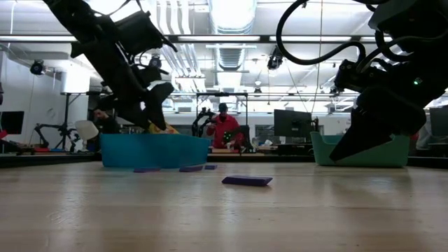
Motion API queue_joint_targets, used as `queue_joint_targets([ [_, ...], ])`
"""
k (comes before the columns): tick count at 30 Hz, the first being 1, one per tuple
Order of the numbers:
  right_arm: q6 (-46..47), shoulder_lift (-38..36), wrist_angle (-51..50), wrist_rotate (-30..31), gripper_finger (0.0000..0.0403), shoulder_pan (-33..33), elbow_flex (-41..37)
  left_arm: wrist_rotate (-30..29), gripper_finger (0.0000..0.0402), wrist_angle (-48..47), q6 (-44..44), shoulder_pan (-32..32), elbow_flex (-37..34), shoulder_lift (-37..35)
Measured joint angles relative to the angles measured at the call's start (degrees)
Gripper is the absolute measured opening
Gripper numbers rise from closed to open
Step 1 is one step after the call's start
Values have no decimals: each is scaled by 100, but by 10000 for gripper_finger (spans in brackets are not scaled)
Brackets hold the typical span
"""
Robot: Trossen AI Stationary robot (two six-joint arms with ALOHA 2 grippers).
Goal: Pick & Place School Supplies
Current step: Put the yellow crayon box into the blue bin
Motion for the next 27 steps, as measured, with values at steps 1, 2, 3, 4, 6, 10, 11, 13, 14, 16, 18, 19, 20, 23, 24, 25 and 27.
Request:
queue_joint_targets([
  [1,-2,0,0,0,52,0,0,98,225,43,6,-4,0,0],
  [2,-2,0,0,0,52,0,0,142,225,60,6,-6,0,0],
  [3,-2,0,0,0,52,0,0,147,225,63,33,-4,0,0],
  [4,-2,0,-2,0,52,0,0,148,225,59,80,-4,0,0],
  [6,-2,0,-2,0,52,2,0,113,225,61,171,-4,0,0],
  [10,-2,0,-2,0,52,0,0,-272,225,47,237,-4,9,0],
  [11,-2,0,-2,0,52,1,0,-345,225,29,323,-4,36,0],
  [13,-2,0,-2,0,52,2,0,-383,225,43,456,0,105,0],
  [14,-2,0,-2,2,52,2,0,-385,225,27,480,0,143,0],
  [16,-15,0,-2,2,52,2,0,-381,225,-22,475,0,216,0],
  [18,-17,0,-2,2,52,0,0,-381,225,-22,462,0,257,-1],
  [19,-16,0,-2,2,52,1,0,-379,225,-23,461,0,260,-2],
  [20,-16,0,-2,2,52,2,0,-377,225,-33,461,0,260,0],
  [23,-16,0,-2,3,52,2,0,-333,225,-49,690,-2,260,-7],
  [24,-15,0,-3,2,52,2,0,-334,225,-88,891,0,260,-26],
  [25,-15,0,-4,2,52,0,0,-337,225,-86,1029,0,258,-36],
  [27,-13,0,-4,2,52,1,0,-376,225,120,1060,3,258,-42],
])
